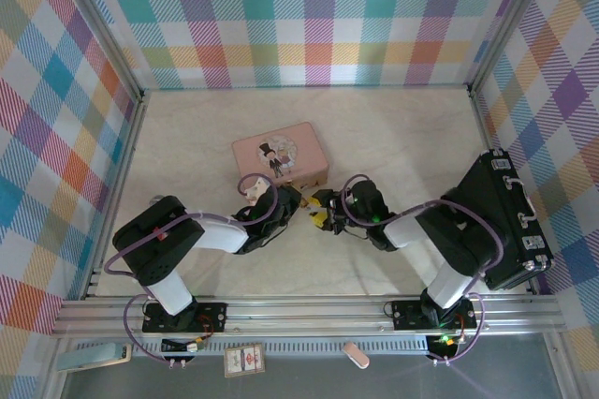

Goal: Unlock the padlock with the key

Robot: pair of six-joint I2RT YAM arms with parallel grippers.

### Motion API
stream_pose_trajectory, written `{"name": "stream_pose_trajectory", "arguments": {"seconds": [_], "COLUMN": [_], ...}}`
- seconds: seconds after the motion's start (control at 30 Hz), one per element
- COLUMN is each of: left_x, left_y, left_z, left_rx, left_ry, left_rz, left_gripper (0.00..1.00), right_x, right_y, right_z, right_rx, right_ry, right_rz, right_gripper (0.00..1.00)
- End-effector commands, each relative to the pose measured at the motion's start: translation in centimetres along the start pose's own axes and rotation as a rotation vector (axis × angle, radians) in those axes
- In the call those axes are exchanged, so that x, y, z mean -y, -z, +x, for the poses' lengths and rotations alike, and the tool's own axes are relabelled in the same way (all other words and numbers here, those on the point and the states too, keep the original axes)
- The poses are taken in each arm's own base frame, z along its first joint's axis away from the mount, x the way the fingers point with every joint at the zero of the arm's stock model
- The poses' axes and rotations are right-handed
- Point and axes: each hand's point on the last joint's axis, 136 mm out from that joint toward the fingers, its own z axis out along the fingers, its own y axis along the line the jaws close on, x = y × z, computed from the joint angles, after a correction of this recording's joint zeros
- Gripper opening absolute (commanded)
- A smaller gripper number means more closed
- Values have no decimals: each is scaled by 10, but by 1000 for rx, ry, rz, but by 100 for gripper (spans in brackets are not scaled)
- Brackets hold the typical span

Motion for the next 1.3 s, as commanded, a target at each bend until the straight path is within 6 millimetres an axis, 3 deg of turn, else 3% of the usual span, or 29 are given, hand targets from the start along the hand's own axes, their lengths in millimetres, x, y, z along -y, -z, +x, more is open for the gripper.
{"name": "stream_pose_trajectory", "arguments": {"seconds": [0.0, 0.2, 0.4, 0.6, 0.77, 0.9, 1.13, 1.27], "left_x": [15, 18, 23, 10, 3, 4, 7, 7], "left_y": [8, 11, 9, -1, -2, -2, 0, 1], "left_z": [-3, -15, -20, -23, -22, -23, -23, -21], "left_rx": [-32, -9, -22, -86, -141, -162, -180, -191], "left_ry": [-22, -73, -147, -109, -120, -115, -106, -103], "left_rz": [45, 25, 32, 0, -72, -75, -62, -60], "left_gripper": [0, 0, 0, 0, 0, 0, 0, 0], "right_x": [14, 36, 32, 2, -27, -25, -15, -6], "right_y": [10, 17, 17, 32, 37, 34, 24, 14], "right_z": [-4, -6, 0, 1, 27, 38, 32, 43], "right_rx": [5, -39, -104, 32, 33, 15, 65, -10], "right_ry": [67, 164, 383, 828, 1309, 1583, 1819, 1919], "right_rz": [93, 225, 314, 326, 264, 309, 337, 301], "right_gripper": [52, 50, 48, 46, 43, 43, 40, 40]}}
